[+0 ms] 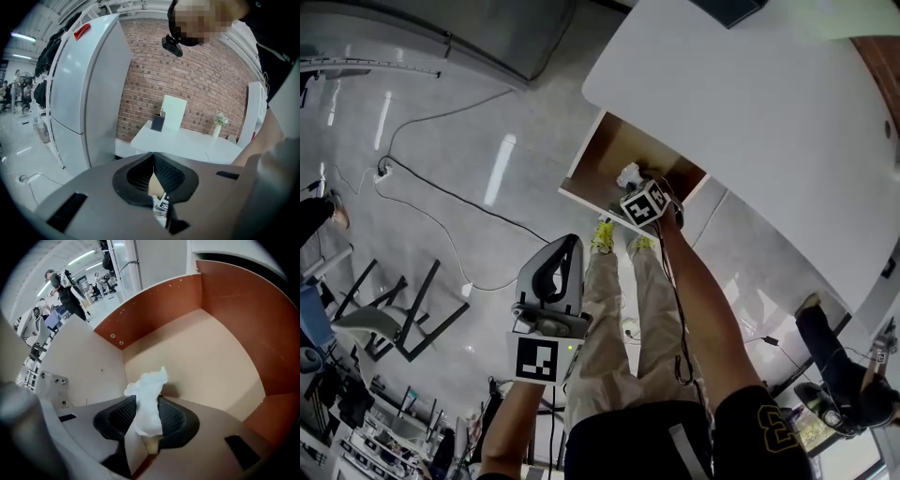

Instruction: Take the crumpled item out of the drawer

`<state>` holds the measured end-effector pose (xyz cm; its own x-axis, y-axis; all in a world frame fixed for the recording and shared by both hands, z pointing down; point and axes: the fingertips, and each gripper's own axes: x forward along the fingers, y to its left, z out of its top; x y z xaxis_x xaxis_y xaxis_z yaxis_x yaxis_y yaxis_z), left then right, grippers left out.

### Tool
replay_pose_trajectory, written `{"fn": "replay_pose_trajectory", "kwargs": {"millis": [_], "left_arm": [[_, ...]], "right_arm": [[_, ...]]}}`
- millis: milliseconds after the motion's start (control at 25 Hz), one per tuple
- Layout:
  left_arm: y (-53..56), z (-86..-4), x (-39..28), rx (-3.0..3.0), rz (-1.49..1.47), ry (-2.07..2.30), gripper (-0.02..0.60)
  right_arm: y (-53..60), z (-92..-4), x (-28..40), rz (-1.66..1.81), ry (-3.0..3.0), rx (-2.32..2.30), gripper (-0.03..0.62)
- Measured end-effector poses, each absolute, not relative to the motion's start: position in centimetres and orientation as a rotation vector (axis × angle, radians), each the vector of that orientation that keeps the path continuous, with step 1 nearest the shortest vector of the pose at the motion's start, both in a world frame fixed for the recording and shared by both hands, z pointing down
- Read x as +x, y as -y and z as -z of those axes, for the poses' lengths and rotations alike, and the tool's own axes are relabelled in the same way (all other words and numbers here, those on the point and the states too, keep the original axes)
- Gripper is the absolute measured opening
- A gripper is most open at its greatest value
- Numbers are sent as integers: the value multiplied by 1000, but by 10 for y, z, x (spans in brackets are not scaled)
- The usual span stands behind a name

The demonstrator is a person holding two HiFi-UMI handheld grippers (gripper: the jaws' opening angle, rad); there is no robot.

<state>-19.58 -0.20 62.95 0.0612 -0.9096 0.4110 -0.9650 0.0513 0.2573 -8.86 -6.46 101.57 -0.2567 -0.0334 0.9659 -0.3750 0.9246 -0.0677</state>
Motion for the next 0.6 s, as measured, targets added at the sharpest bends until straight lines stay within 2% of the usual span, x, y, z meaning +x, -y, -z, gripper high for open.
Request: {"fn": "replay_pose_trajectory", "kwargs": {"millis": [160,600], "left_arm": [[8,-602,-195,1926,-165,1885,18],[27,-495,-171,2118,-190,1885,18]], "right_arm": [[63,-986,-85,-399,1846,337,143],[60,-794,-50,-432,2054,408,138]]}}
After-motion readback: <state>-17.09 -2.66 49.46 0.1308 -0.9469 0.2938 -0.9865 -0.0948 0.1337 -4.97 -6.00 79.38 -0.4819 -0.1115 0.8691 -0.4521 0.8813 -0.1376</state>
